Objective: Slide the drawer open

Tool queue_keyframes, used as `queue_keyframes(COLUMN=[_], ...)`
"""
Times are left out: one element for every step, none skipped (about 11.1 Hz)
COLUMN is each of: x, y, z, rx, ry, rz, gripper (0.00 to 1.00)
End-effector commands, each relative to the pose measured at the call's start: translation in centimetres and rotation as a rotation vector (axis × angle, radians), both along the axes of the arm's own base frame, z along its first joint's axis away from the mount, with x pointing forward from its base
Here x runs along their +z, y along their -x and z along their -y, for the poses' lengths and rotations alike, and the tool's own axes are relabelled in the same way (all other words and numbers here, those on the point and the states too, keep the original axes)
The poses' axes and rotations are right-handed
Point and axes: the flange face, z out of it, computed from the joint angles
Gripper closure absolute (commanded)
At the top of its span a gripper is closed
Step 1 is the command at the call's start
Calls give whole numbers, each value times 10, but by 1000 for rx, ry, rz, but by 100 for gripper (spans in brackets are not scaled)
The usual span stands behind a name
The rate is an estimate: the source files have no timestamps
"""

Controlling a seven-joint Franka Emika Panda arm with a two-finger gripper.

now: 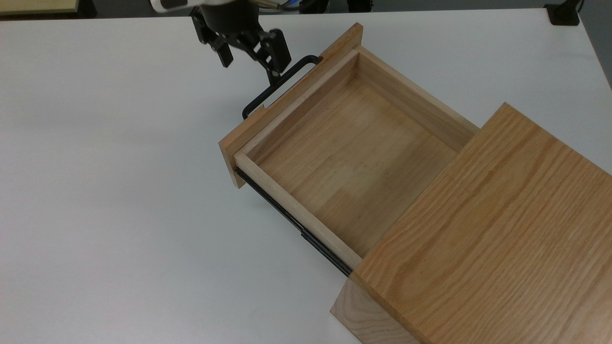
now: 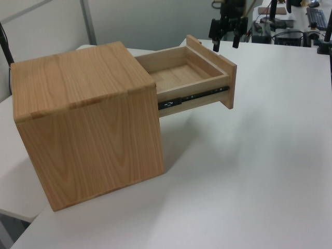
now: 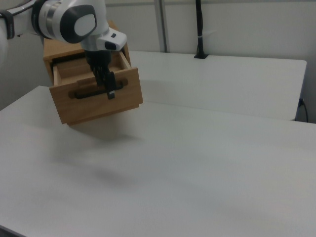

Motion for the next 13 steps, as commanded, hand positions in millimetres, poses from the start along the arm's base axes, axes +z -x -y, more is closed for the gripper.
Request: queue_keyframes(x=[40, 50, 56, 56, 54, 58, 56, 56, 56, 56, 58, 61, 63], y=[22, 29, 37, 40, 42, 47, 47, 47, 48, 47, 48, 50, 51], z=[5, 3, -1, -5, -16, -24, -26, -31, -30, -26, -18, -8, -4], rx=[-6, -1, 10, 25, 46, 68, 80, 124, 187, 267, 361, 448, 512], ry=[10, 13, 18, 21, 33, 51, 75, 105, 130, 151, 168, 186, 209], rz=[47, 46, 29, 19, 6, 9, 7, 13, 18, 23, 28, 33, 35], gripper=[0, 0, 0, 0, 0, 0, 0, 0, 0, 0, 0, 0, 0])
